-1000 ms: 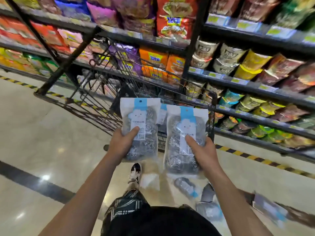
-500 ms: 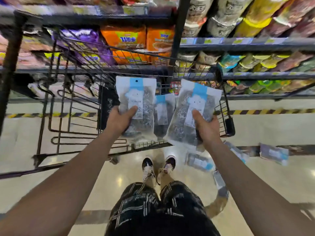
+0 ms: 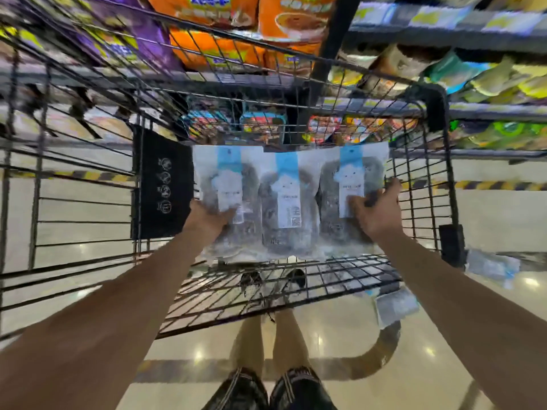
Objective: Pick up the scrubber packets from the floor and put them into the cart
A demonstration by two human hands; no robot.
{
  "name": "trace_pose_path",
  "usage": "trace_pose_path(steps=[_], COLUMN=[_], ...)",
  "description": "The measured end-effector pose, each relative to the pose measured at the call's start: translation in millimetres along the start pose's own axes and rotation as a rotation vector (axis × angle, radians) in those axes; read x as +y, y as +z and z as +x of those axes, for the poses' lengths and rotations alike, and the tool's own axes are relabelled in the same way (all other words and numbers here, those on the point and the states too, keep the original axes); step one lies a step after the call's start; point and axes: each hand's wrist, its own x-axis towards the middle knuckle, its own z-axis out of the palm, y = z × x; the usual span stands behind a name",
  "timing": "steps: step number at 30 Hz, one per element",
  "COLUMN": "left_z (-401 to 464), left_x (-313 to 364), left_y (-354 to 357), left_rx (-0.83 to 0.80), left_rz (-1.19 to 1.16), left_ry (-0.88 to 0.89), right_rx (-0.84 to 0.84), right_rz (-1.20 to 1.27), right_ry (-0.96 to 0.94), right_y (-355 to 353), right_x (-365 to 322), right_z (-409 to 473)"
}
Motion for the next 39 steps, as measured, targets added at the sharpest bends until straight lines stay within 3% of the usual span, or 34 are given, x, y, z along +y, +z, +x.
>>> trace_pose_path(steps=[5,12,16,19,25,30,35,39], left_z=[-17.2,-18.0,-31.6,-58.5,-142.6,-225.2,-279.3,-304.2], left_x=[0.1,2.0,17.3,37.6,89.2,107.3,109.6,121.1], left_y=[3.6,5.4,-7.4,-19.9,-41.7,-40.2,-17.6,3.8], left_rx=[-0.067,-0.112,-0.110,-0.062,0.138,0.210,0.221,0.187], left_rz=[0.279,0.357,0.527,0.686,0.920,0.990,1.036,1.116], left_ry=[0.114,0.131,0.116,0.224,0.558,0.783,0.942,1.132], right_rx=[-0.106,-0.128,-0.108,-0.123,0.018,0.180,0.362,0.493], right_rz=[-0.369,-0.457,-0.606,-0.631,-0.559,-0.534,-0.482,-0.472], right_ry=[-0.114,-0.077,-0.087,-0.137,-0.369,-0.565,-0.579,-0.395], right_y=[-1.7,8.1,1.2,-14.9,-65.6,-110.5,-138.3,-156.6], right_x=[7.2,1.5,-6.8,-20.9,-69.5,-90.8,-66.4,-34.9], right_z=[-5.2,-4.3,-13.1,-28.4,-83.2,-147.0,-200.0,-239.4])
